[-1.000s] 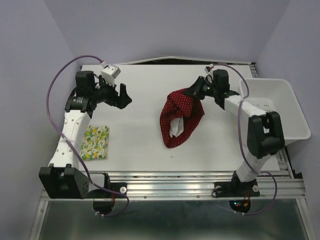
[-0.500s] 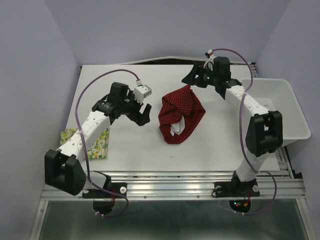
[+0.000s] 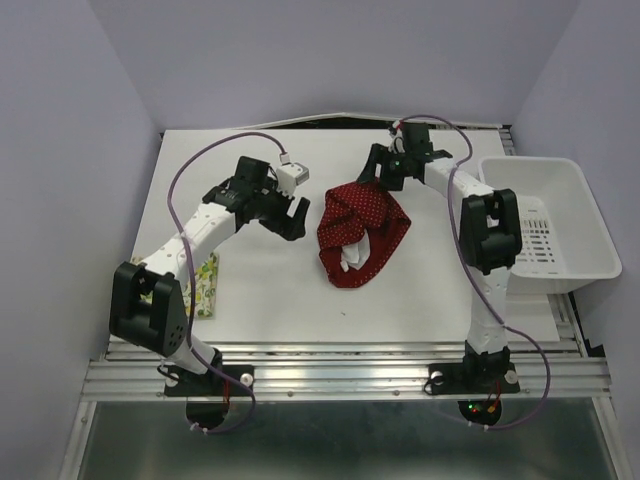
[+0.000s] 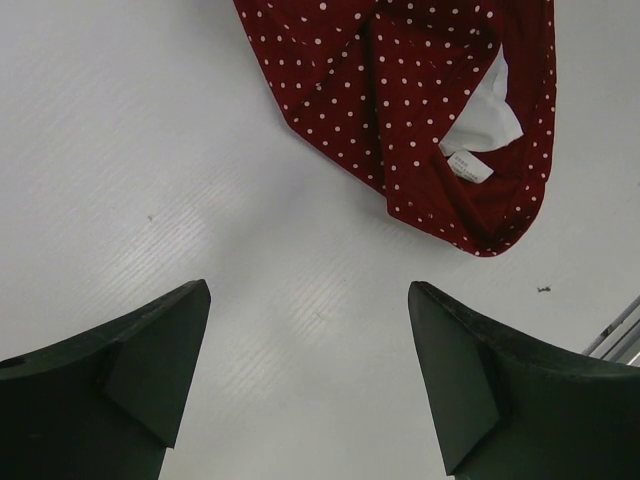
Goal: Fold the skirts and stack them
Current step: Flatten the skirt out
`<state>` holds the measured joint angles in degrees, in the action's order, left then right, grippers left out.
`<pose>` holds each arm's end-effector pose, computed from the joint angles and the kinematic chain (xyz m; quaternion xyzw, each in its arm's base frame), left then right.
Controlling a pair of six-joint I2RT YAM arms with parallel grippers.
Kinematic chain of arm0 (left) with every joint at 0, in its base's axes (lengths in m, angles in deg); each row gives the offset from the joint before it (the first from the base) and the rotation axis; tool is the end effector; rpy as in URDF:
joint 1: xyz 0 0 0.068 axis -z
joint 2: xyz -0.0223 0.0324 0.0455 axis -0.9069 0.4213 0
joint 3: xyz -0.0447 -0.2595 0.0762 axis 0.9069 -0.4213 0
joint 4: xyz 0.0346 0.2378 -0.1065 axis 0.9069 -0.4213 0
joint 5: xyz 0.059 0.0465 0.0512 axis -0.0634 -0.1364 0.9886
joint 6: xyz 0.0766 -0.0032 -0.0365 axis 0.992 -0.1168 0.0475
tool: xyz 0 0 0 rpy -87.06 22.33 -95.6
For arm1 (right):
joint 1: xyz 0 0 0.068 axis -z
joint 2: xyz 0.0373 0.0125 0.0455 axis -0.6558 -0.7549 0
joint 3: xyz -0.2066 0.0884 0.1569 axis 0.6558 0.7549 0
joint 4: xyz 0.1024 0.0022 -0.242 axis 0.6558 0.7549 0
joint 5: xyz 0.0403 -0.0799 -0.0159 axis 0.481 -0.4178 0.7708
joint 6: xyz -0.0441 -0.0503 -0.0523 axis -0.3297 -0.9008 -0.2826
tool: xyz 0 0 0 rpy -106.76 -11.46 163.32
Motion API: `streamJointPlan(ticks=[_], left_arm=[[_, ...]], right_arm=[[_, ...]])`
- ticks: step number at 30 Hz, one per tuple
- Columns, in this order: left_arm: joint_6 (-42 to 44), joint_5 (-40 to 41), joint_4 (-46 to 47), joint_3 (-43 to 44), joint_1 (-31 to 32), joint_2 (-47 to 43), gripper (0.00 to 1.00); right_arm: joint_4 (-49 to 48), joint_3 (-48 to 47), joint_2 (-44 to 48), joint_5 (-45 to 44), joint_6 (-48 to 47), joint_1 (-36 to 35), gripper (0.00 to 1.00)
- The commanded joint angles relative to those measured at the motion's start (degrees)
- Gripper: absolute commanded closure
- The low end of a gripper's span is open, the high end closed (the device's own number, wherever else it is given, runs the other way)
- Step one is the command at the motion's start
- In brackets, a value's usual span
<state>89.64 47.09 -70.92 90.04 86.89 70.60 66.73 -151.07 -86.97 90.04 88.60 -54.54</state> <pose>0.3265 -0.1640 0.2583 0.3546 0.8268 -0.2214 0.3764 0.4982 0.1543 0.2034 -0.0175 0.8948 0.3222 0.3086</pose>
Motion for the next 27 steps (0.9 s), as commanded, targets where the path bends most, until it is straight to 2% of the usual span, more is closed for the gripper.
streamJointPlan(ticks=[1,4,5,6,7,12,16,19,20,21,23,24,25,27], left_arm=[[-0.6,1.0,-0.7,1.7,-1.6,-4.6,0.07],[-1.5,0.3,-0.7,1.6,-2.9,-5.5,0.07],[-1.6,0.2,-0.7,1.6,-3.4,-5.9,0.07],[-1.6,0.2,-0.8,1.9,-4.7,-6.0,0.07],[-1.5,0.3,-1.1,2.0,-5.4,-5.8,0.07],[-1.7,-2.7,-2.7,3.8,-12.4,-4.7,0.07],[-1.4,-4.0,-2.5,6.9,-16.3,-3.5,0.07],[-1.4,-4.2,-0.8,7.3,-17.2,-3.6,0.07],[-1.4,-4.4,-0.6,7.4,-17.4,-3.4,0.07],[-1.0,-5.0,-0.4,7.4,-17.4,-3.4,0.07],[0.1,-5.4,-0.2,7.2,-17.4,-3.3,0.07],[0.6,-5.5,-0.1,6.8,-17.4,-3.4,0.07],[1.2,-5.6,0.1,6.6,-17.4,-3.5,0.07],[3.4,-5.8,0.2,6.0,-17.3,-3.9,0.07]], right_arm=[[4.5,-5.2,-4.1,3.5,1.8,0.2,0.36],[2.0,-7.2,-4.1,7.0,1.7,0.2,0.72],[1.0,-8.1,-3.5,8.6,1.4,0.2,0.92],[-0.9,-9.3,-2.0,11.0,0.5,0.2,0.99],[-1.2,-13.0,-1.5,14.8,0.2,0.2,0.99],[-4.7,-17.7,4.4,18.6,-2.2,-0.4,0.99],[-5.9,-11.7,11.8,25.9,-6.0,-1.6,0.99],[1.2,-8.0,15.5,30.8,-17.3,-2.8,0.99],[5.2,-7.1,17.6,32.0,-21.1,-2.8,0.99],[13.3,-5.7,18.7,31.9,-29.9,-2.8,0.99],[25.2,1.2,22.4,28.8,-39.6,-2.8,0.99],[28.2,4.5,23.9,26.7,-47.8,-2.8,0.98],[30.3,8.5,25.4,24.5,-51.8,-2.8,0.96],[31.6,22.1,30.8,16.2,-59.8,-2.8,0.93]])
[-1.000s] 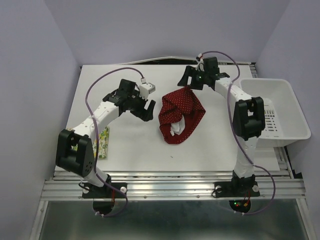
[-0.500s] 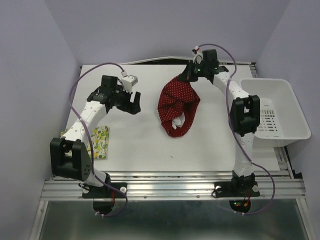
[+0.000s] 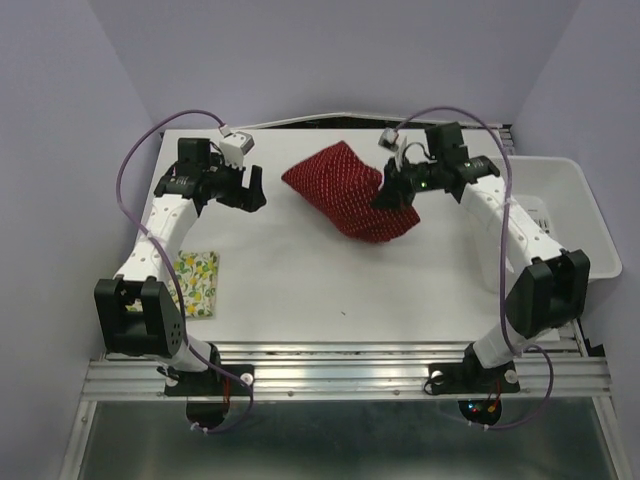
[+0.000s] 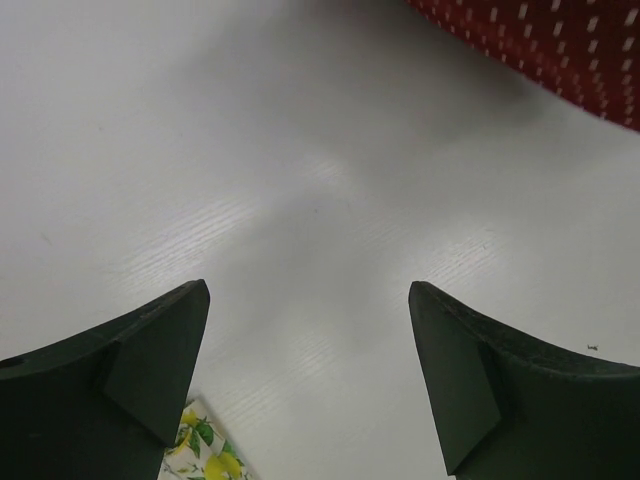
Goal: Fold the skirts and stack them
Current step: Flatten the skirt out
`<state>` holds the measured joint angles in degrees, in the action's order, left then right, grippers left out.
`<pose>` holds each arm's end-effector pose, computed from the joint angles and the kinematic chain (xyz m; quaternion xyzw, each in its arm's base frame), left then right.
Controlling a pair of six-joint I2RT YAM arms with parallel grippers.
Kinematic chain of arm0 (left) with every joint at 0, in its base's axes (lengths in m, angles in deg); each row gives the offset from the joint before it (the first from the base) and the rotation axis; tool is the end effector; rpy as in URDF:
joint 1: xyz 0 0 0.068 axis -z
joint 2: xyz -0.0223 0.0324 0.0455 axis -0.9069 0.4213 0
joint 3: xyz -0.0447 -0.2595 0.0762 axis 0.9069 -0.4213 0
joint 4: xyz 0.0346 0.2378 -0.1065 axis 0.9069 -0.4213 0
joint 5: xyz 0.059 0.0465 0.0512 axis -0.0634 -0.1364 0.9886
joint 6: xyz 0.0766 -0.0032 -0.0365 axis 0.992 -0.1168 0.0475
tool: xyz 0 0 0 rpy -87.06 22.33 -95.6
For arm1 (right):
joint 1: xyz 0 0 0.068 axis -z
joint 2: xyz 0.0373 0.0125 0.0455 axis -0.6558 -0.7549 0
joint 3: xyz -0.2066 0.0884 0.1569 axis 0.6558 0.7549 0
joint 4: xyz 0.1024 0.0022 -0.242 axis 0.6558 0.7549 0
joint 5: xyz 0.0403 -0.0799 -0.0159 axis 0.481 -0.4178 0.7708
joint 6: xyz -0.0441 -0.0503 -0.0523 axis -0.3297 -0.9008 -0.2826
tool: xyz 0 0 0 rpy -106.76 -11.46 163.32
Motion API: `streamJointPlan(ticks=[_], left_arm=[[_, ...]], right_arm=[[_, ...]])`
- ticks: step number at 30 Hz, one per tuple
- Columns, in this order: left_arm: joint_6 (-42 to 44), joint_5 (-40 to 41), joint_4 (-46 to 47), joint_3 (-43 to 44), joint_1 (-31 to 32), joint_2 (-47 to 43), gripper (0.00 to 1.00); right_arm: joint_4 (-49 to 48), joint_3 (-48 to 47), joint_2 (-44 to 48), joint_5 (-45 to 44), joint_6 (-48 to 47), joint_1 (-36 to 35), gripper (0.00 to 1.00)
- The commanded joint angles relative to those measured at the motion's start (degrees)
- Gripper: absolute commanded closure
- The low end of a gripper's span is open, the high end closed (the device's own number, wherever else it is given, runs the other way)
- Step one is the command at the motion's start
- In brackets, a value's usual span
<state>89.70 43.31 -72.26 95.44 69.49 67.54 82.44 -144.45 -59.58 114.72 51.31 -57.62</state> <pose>0.3563 -0.0630 0.3096 0.2469 0.8343 -0.1803 0.4588 0.3581 0.1677 0.3583 -0.3992 0.7283 0.3946 0.3930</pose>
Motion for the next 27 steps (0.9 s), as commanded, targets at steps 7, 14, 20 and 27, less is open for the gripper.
streamJointPlan(ticks=[7,14,20,27], left_arm=[[7.3,-1.1,1.6,0.9,0.4,-0.6,0.07],[9.1,-0.7,1.5,-0.4,4.0,0.9,0.07],[3.1,-1.3,2.7,-1.9,7.1,5.9,0.11],[2.7,-10.2,2.8,-6.7,9.9,7.4,0.17]], right_arm=[[2.1,39.9,12.3,-34.0,-26.6,0.3,0.23],[8.2,28.1,11.4,-24.7,-20.4,0.3,0.12],[8.0,19.2,4.7,-22.7,-12.5,0.3,0.17],[8.5,16.9,-0.4,-23.3,-12.6,0.3,0.34]])
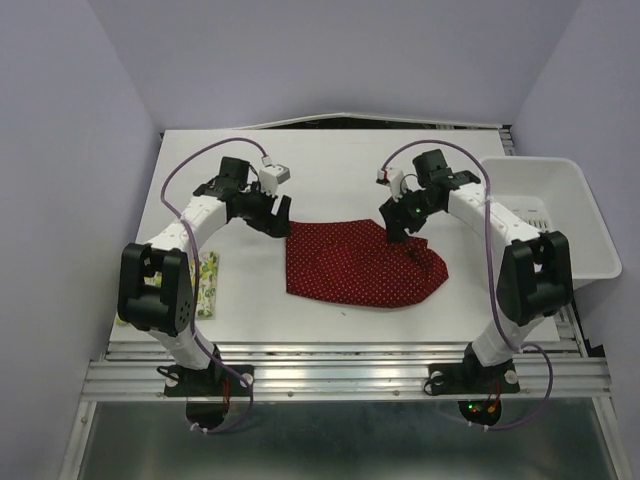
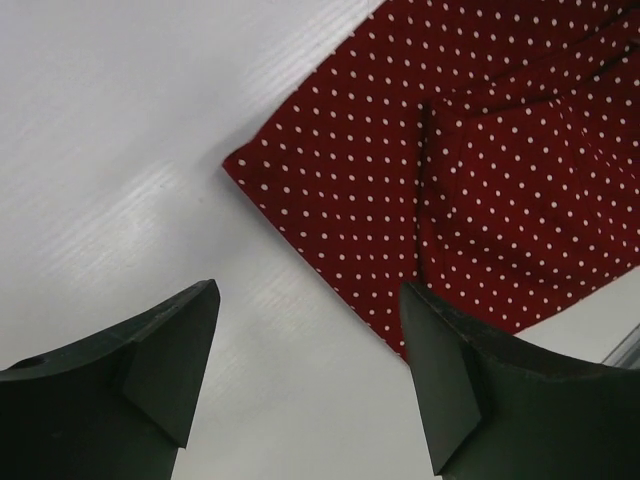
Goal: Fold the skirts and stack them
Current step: Flatten the skirt out
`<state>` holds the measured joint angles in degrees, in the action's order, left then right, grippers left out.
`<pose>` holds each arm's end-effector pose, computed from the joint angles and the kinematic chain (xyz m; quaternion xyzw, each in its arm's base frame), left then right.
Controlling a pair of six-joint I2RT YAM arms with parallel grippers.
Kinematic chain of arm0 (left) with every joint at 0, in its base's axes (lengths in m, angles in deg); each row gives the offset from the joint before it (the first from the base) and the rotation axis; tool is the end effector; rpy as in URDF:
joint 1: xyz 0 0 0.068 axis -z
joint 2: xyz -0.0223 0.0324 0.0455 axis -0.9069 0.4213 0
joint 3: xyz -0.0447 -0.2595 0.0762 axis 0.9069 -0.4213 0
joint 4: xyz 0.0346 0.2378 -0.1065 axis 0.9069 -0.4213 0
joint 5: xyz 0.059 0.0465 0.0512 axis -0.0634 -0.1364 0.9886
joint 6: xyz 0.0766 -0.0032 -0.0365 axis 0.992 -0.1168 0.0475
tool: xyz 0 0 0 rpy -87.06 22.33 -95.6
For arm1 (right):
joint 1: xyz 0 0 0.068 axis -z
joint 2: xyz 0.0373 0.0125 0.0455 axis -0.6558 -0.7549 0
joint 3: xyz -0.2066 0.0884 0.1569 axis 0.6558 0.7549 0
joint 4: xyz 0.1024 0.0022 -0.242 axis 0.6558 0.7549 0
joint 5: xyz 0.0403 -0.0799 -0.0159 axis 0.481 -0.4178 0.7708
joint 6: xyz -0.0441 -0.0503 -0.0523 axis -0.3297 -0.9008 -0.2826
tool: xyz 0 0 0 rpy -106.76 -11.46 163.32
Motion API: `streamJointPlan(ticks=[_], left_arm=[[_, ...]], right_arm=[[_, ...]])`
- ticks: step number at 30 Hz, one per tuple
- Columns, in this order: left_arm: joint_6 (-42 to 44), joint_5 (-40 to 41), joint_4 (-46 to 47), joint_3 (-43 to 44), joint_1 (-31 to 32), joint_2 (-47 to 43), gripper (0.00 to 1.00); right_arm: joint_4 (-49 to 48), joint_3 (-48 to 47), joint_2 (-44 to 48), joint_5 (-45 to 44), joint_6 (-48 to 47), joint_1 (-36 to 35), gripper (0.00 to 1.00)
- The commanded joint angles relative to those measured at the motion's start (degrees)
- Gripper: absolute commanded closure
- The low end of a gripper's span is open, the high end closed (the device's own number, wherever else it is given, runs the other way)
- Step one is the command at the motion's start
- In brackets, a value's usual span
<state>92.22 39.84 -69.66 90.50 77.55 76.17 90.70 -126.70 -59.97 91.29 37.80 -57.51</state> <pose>0.3596 -0.1198 0.2324 0.3203 0.8406 -0.2421 0.3634 0.3386 0.1366 0.2259 -0.4059 0.8555 0.2098 0.2436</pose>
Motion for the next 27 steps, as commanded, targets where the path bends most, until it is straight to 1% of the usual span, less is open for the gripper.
streamJointPlan(ticks=[1,2,5,9,15,17,23,24,26,27], left_arm=[[0.7,-7.0,0.3,-2.0,2.7,-1.3,0.17],[1.1,-7.3,0.3,-2.0,3.7,-1.0,0.17],[0.8,-8.0,2.2,-1.5,7.2,1.3,0.18],[-1.6,-9.6,6.2,-0.1,10.2,5.6,0.20],[-1.7,-8.4,8.3,4.3,14.7,12.1,0.21],[-1.9,-6.7,8.4,5.8,15.6,14.0,0.21],[-2.7,-4.0,9.1,6.3,17.4,16.1,0.22],[-2.8,-3.8,9.2,6.4,17.4,16.5,0.23],[-3.1,-4.1,9.1,6.7,17.5,17.3,0.32],[-3.1,-4.4,9.0,7.2,17.5,17.8,0.36]], right_arm=[[0.5,-0.7,-0.4,-1.4,0.7,0.7,0.34],[1.2,-0.2,-0.7,-2.9,0.3,1.2,0.35],[3.4,1.7,-0.5,-1.3,-0.1,4.7,0.34],[5.3,1.8,1.0,-0.8,-0.4,8.0,0.34],[7.8,4.0,1.5,-1.2,-2.9,9.2,0.33],[8.0,5.4,1.0,-1.2,-3.2,9.2,0.32],[8.5,8.2,1.3,1.1,-4.9,9.8,0.31],[8.8,8.4,1.1,1.8,-5.0,9.8,0.35],[8.6,8.6,0.8,1.8,-5.0,9.8,0.41],[8.2,8.6,0.5,1.4,-4.4,9.8,0.50]])
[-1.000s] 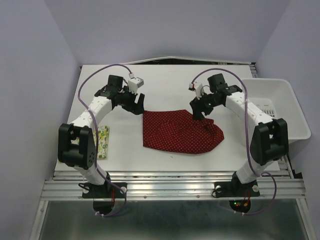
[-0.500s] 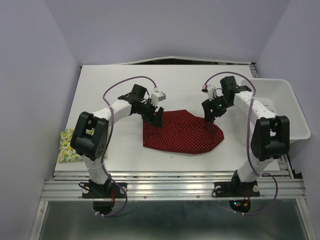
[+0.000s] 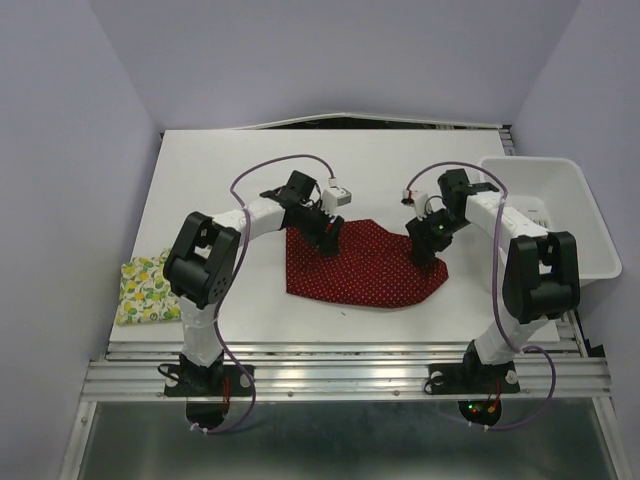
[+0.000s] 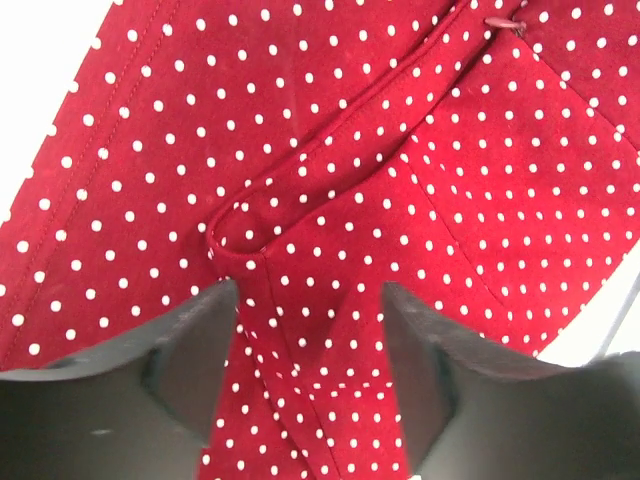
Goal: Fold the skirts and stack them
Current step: Flatten the skirt out
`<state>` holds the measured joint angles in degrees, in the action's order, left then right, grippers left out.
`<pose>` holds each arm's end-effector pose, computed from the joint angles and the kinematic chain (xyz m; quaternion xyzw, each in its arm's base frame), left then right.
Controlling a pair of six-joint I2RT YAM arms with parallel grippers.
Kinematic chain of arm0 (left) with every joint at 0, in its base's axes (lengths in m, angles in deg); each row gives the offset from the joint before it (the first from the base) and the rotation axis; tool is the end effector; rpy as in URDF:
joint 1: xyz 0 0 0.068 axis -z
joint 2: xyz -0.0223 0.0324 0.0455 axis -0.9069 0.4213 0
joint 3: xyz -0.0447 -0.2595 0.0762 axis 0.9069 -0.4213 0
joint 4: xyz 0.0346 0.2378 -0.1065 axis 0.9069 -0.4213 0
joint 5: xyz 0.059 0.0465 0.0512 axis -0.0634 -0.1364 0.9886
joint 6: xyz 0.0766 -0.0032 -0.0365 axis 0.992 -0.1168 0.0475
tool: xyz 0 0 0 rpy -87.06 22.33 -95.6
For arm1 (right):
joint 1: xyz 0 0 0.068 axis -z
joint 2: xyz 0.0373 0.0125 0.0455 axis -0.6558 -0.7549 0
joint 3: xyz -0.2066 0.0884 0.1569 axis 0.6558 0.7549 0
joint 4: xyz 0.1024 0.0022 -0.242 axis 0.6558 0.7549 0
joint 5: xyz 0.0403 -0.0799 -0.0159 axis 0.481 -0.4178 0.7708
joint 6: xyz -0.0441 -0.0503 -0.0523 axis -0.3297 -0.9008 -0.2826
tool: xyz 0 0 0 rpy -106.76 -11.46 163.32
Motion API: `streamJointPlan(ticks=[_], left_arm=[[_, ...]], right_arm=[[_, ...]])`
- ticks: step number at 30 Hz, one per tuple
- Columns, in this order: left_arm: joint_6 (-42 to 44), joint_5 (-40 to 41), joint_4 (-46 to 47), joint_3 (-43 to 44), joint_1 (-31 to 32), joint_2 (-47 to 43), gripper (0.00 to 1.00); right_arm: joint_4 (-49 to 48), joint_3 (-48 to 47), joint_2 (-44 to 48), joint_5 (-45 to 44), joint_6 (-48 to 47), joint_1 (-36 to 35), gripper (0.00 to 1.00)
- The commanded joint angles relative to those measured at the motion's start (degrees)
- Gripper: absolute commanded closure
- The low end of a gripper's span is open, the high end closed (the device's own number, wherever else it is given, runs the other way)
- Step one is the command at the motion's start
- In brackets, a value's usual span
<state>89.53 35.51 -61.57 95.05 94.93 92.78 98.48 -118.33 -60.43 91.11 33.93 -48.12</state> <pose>0.3492 -0.2511 0.1626 0.4288 0.7929 -0.3338 0.2759 0.3134 0.0740 0.1745 -0.3394 0.9067 0.2134 0.1313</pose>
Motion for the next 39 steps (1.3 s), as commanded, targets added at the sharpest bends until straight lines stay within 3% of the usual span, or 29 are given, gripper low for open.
streamJointPlan(ticks=[1,2,3,4,6,7,8,11,13,17,23,25,26,27,28,29,34,39], left_arm=[[-0.7,-0.6,0.5,3.1,0.1,1.9,0.44],[-0.8,-1.1,0.3,3.1,0.1,2.1,0.48],[-0.8,-1.4,0.2,3.4,0.1,2.2,0.52],[-0.9,-2.0,-0.4,3.7,0.1,2.2,0.63],[-0.1,-2.3,-2.0,4.3,0.0,1.6,0.75],[0.2,-1.6,-2.4,4.3,0.0,1.0,0.94],[0.5,-0.9,-2.6,4.3,-0.1,0.2,1.00],[2.1,1.8,-3.1,3.6,-1.5,-5.4,1.00],[4.1,3.7,-4.0,3.5,-2.4,-10.8,1.00],[9.8,4.7,-6.4,0.9,-2.4,-21.1,1.00],[19.4,1.5,-11.2,-8.8,-2.2,-29.6,1.00],[22.8,0.4,-12.6,-13.5,-1.4,-33.3,1.00],[26.9,-0.2,-13.4,-15.0,-0.3,-35.4,1.00],[29.3,-0.6,-15.2,-18.2,0.3,-36.4,1.00],[31.4,0.5,-15.7,-19.8,1.2,-37.5,1.00],[35.0,1.7,-16.3,-21.5,2.1,-39.2,1.00],[41.5,9.5,-17.1,-30.2,5.2,-42.0,1.00],[42.1,11.3,-15.8,-31.1,6.1,-42.3,1.00]], right_arm=[[-0.1,0.0,0.8,1.4,-0.1,0.4,0.57],[-0.1,-0.2,0.7,1.4,-0.1,0.4,0.57],[-0.1,-0.4,0.7,1.9,0.2,0.4,0.64],[-0.1,-0.7,1.0,2.3,0.4,0.4,0.66],[-0.6,-1.5,2.0,3.2,1.2,0.4,0.68],[-0.8,-1.8,2.5,3.3,1.3,0.4,0.68],[-0.9,-2.1,2.9,3.6,1.4,0.4,0.68],[-2.0,-2.3,5.4,3.9,1.8,0.4,0.68],[-4.1,-0.8,8.1,3.7,2.2,0.4,0.74],[-7.2,1.9,12.0,3.3,2.3,0.4,0.98],[-7.1,4.7,14.9,4.1,0.8,0.4,0.99],[-7.2,5.0,15.2,3.3,1.2,0.4,0.91],[-7.5,5.0,14.9,3.1,1.3,0.4,0.67],[-7.6,4.9,14.6,2.5,1.9,0.4,0.53],[-7.7,4.8,14.2,2.4,2.3,0.4,0.41],[-7.7,4.1,13.6,2.6,2.7,0.4,0.36],[-7.1,0.9,8.5,7.6,5.4,0.4,0.39],[-9.3,-1.1,5.6,12.6,9.3,0.4,0.46]])
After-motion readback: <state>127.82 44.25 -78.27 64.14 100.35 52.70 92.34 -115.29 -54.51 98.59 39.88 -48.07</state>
